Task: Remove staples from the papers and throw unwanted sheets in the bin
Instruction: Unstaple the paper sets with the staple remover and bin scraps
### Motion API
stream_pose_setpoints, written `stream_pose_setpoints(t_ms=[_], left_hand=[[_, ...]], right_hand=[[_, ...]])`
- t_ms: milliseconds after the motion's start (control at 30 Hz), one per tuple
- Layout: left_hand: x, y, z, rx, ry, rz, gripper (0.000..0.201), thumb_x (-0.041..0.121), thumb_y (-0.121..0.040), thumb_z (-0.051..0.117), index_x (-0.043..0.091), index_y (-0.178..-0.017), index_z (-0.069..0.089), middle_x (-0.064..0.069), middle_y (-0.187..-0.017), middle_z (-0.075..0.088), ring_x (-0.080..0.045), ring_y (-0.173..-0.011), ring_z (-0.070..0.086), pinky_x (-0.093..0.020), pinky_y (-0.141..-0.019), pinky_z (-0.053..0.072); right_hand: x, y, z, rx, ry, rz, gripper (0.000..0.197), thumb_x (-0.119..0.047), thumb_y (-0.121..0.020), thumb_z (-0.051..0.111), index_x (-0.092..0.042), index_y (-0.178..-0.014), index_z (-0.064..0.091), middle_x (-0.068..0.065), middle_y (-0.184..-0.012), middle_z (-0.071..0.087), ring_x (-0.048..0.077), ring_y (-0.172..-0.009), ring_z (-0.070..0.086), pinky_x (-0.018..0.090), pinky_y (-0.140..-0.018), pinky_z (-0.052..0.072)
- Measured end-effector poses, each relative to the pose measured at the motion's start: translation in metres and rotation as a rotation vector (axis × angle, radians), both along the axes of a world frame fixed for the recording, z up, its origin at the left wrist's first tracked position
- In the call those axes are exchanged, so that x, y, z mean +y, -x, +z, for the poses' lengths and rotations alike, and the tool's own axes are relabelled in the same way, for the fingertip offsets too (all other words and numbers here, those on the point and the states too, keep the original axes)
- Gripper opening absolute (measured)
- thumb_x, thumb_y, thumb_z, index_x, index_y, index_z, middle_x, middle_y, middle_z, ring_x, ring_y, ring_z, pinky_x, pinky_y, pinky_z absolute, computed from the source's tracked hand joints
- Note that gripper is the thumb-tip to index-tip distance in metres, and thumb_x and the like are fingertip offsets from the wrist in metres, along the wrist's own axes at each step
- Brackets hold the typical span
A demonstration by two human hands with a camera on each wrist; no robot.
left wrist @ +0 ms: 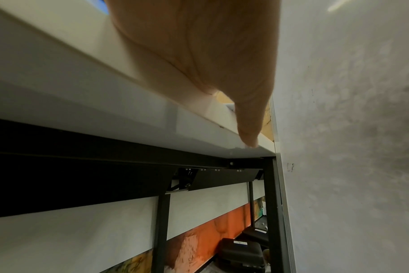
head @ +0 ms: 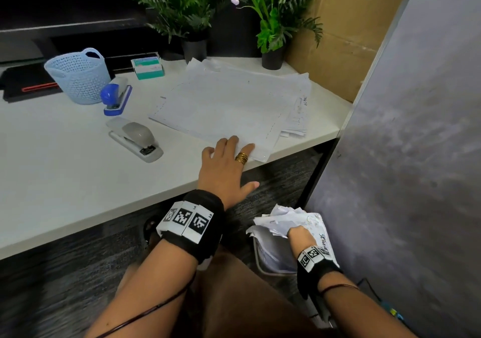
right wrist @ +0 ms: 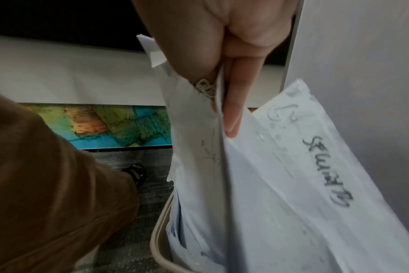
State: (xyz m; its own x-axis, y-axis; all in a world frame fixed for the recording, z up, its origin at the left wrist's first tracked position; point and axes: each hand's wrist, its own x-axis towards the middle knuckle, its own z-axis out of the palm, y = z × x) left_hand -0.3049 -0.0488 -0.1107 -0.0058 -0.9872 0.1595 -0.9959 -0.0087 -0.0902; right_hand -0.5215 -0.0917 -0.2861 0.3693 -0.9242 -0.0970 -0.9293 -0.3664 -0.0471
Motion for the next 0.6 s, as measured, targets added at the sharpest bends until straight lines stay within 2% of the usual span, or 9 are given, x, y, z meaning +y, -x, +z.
stream_pose_setpoints(t_ms=[67,133,200,267,333,400,467,533,600], left_hand=[[-0.001,0.000,0.000,0.010,-0.002,0.002,0.080,0.067,-0.083,0.041,0.029,-0.148,0.011,-0.007,-0.150,0.016,-0.027,-0.136,0.016,-0.044,-0.106,0.021],[-0.001,0.001,0.001,0.009,-0.002,0.006,0.081,0.067,-0.083,0.041,0.029,-0.147,0.011,-0.006,-0.150,0.015,-0.026,-0.136,0.016,-0.044,-0.106,0.020],[-0.001,0.002,0.001,0.009,-0.006,0.011,0.081,0.067,-0.082,0.041,0.029,-0.147,0.011,-0.006,-0.150,0.015,-0.026,-0.137,0.015,-0.044,-0.106,0.021],[-0.001,0.002,0.001,0.013,-0.008,0.014,0.082,0.067,-0.082,0.042,0.029,-0.147,0.010,-0.006,-0.150,0.014,-0.026,-0.137,0.014,-0.044,-0.106,0.020],[0.000,0.002,0.002,0.021,-0.012,0.013,0.082,0.067,-0.082,0.043,0.029,-0.147,0.011,-0.006,-0.150,0.014,-0.026,-0.137,0.014,-0.044,-0.106,0.020],[0.000,0.002,0.003,0.032,-0.010,0.013,0.082,0.066,-0.082,0.044,0.029,-0.147,0.012,-0.006,-0.150,0.014,-0.026,-0.137,0.013,-0.044,-0.106,0.019],[0.000,0.003,0.003,0.033,-0.007,0.018,0.082,0.065,-0.082,0.045,0.029,-0.147,0.011,-0.006,-0.150,0.014,-0.026,-0.137,0.013,-0.044,-0.106,0.019],[0.000,0.003,0.003,0.027,-0.009,0.021,0.083,0.065,-0.082,0.045,0.029,-0.148,0.010,-0.006,-0.150,0.013,-0.027,-0.138,0.013,-0.044,-0.107,0.019],[0.001,0.002,0.003,0.025,-0.014,0.021,0.083,0.064,-0.082,0.046,0.029,-0.148,0.008,-0.006,-0.151,0.012,-0.027,-0.138,0.012,-0.044,-0.107,0.019]], right_hand=[[-0.002,-0.002,0.001,-0.063,-0.017,-0.056,0.037,-0.069,-0.085,0.031,-0.038,-0.087,0.052,-0.015,-0.079,0.053,0.000,-0.080,0.052,0.026,-0.075,0.041],[-0.008,-0.001,0.005,-0.140,0.002,-0.114,0.035,-0.072,-0.082,0.031,-0.043,-0.086,0.052,-0.016,-0.073,0.054,-0.001,-0.071,0.053,0.021,-0.070,0.041],[-0.009,0.003,0.012,-0.174,-0.068,-0.175,0.030,-0.070,-0.078,0.038,-0.045,-0.084,0.055,-0.016,-0.068,0.057,0.002,-0.067,0.056,0.023,-0.070,0.044],[-0.020,0.011,0.003,-0.260,-0.134,-0.253,0.029,-0.071,-0.066,0.048,-0.048,-0.077,0.060,-0.018,-0.061,0.059,-0.001,-0.063,0.056,0.019,-0.071,0.041],[-0.036,0.019,-0.006,-0.185,-0.167,-0.248,0.040,-0.071,-0.059,0.050,-0.036,-0.071,0.065,-0.019,-0.058,0.058,0.004,-0.071,0.063,0.017,-0.072,0.039],[-0.040,0.018,-0.005,-0.198,-0.149,-0.219,0.047,-0.060,-0.071,0.042,-0.017,-0.069,0.060,-0.012,-0.060,0.060,0.012,-0.075,0.067,0.019,-0.069,0.043],[-0.028,0.008,0.006,-0.122,0.107,-0.027,0.033,-0.037,-0.082,0.033,-0.018,-0.067,0.056,-0.003,-0.060,0.060,0.014,-0.061,0.063,0.025,-0.059,0.048],[-0.008,-0.006,0.018,0.058,0.117,0.073,0.034,-0.048,-0.084,0.025,-0.029,-0.076,0.051,-0.008,-0.066,0.055,0.009,-0.065,0.055,0.028,-0.060,0.038],[-0.009,-0.015,0.004,0.102,0.078,0.000,0.041,-0.060,-0.081,0.022,-0.030,-0.077,0.051,-0.009,-0.069,0.052,0.011,-0.071,0.051,0.029,-0.063,0.023]])
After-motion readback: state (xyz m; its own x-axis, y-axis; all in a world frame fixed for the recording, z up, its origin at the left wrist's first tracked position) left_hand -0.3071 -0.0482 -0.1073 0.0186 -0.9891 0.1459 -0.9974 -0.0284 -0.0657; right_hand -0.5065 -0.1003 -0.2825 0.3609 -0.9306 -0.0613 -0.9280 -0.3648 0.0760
